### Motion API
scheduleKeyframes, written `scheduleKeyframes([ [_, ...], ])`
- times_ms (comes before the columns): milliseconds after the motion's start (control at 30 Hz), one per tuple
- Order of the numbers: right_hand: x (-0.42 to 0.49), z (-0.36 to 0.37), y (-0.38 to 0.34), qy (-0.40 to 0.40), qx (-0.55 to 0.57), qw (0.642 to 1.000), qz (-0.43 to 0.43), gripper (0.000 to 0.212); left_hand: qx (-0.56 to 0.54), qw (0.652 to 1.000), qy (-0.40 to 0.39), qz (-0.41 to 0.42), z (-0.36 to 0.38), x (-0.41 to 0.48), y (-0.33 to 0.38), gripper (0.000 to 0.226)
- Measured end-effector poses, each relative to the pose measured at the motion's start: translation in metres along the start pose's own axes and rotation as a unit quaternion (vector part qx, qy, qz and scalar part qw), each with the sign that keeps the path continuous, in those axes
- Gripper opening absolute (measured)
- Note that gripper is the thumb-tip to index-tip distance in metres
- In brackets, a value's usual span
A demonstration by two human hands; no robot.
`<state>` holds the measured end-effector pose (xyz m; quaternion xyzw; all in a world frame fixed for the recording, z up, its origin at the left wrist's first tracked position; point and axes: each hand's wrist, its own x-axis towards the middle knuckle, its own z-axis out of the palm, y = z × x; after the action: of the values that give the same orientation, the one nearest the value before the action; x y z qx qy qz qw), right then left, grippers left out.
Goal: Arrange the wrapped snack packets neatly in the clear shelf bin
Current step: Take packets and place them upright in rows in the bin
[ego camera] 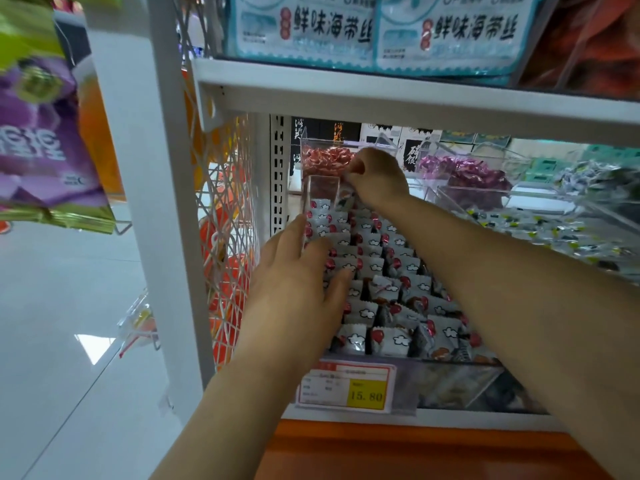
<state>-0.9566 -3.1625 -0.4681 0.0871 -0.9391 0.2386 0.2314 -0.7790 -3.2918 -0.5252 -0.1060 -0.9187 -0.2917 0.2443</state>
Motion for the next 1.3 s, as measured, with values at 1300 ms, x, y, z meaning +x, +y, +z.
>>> scheduleKeyframes([
  [1300, -0.22, -0.121, 0.024, -0.017, 0.629, 0.755, 0.185, 0.012, -0.58, 0.8, -0.059, -0.141, -0.025, -0.031, 0.054, 0.02],
])
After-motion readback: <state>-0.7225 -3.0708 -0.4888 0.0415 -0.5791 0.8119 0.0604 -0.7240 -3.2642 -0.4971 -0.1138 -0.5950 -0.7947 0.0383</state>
